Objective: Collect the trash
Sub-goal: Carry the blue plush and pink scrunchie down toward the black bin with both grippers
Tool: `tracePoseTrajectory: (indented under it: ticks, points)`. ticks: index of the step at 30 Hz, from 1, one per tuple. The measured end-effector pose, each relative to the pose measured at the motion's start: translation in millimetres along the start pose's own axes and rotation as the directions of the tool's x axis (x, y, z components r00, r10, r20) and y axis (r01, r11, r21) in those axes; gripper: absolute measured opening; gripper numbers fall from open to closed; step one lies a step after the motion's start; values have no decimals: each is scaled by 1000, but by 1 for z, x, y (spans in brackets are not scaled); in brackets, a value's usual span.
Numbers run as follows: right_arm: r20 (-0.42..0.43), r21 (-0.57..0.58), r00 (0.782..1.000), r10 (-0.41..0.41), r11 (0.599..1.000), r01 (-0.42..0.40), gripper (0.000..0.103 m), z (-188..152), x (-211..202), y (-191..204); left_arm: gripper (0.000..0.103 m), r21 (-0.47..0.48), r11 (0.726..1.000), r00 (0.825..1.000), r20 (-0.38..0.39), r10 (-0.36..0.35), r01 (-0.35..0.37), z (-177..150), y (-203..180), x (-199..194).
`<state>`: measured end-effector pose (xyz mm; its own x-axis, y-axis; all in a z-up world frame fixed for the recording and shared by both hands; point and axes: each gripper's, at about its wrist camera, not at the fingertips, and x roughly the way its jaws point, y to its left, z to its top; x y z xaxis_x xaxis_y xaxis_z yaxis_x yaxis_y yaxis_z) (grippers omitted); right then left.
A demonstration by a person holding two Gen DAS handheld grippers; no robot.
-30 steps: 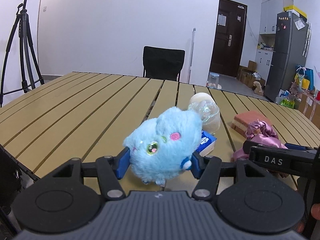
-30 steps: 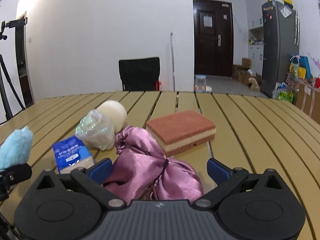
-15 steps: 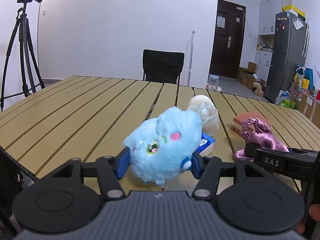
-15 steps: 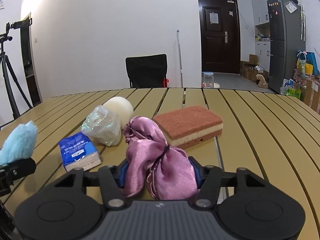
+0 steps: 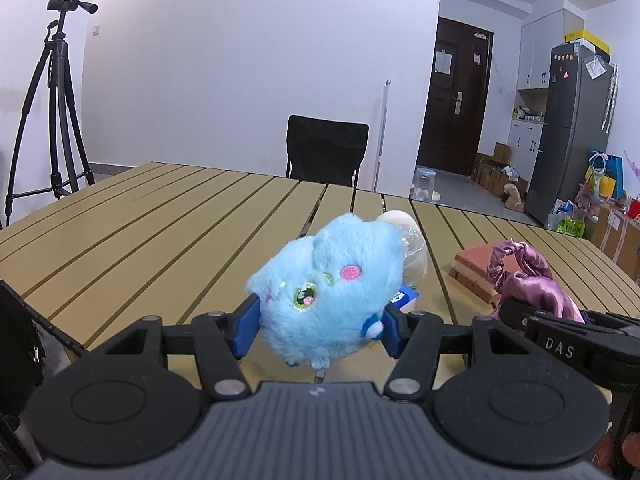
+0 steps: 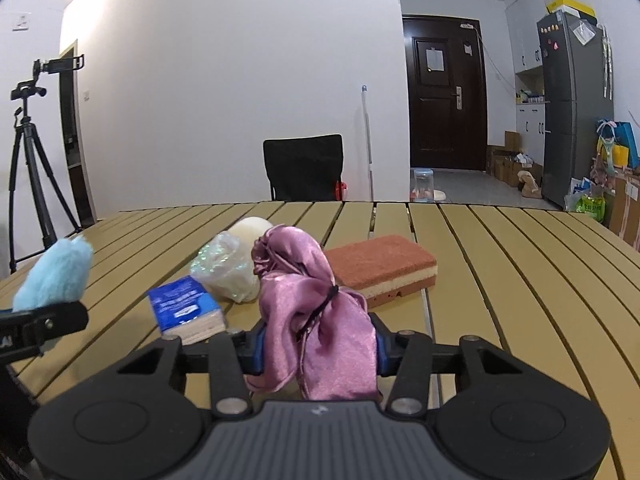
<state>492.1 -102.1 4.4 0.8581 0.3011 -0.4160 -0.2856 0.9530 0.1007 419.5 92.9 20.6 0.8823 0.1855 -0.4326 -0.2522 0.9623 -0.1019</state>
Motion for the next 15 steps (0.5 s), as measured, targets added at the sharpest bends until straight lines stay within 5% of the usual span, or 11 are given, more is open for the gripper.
tracePoseTrajectory:
  ticks: [15]
  points:
    - [-4,-53,999,44,998,-44,46,-19,-57,16,60,-14,1000,1000,20,-8,9,-12,12,-43]
